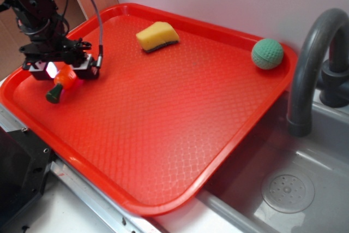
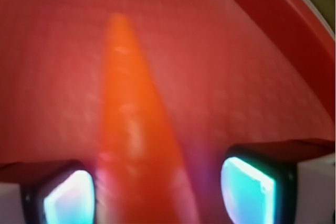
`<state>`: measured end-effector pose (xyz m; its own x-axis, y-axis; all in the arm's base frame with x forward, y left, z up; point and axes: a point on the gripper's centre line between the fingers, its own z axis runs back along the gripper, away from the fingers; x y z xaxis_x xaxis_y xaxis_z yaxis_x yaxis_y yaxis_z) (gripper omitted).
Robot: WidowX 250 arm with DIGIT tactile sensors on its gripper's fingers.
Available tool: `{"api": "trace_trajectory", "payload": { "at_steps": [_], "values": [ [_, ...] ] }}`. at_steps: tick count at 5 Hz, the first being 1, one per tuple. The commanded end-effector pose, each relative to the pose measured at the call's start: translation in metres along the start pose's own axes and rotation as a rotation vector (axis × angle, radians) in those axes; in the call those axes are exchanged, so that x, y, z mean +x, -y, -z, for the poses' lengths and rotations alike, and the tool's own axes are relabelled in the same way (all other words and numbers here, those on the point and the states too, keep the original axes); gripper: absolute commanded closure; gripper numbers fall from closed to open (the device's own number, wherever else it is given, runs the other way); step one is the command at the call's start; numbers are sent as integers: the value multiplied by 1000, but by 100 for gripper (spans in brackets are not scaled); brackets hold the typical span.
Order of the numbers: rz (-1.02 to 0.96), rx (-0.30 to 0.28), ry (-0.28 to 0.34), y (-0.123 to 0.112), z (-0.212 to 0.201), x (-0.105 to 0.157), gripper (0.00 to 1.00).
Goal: Grab the carrot.
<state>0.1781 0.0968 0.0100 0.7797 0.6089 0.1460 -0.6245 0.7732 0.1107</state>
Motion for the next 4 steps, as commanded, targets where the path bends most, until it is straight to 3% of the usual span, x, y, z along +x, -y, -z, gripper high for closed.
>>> {"api": "trace_trajectory", "payload": {
  "at_steps": [1, 2, 3, 4],
  "values": [
    [76, 17, -52, 2, 7, -16, 100],
    [134, 95, 29, -2, -35, -6, 100],
    [261, 69, 90, -2, -83, 7, 100],
    [419, -100, 116, 18, -136, 10, 100]
  ]
}}
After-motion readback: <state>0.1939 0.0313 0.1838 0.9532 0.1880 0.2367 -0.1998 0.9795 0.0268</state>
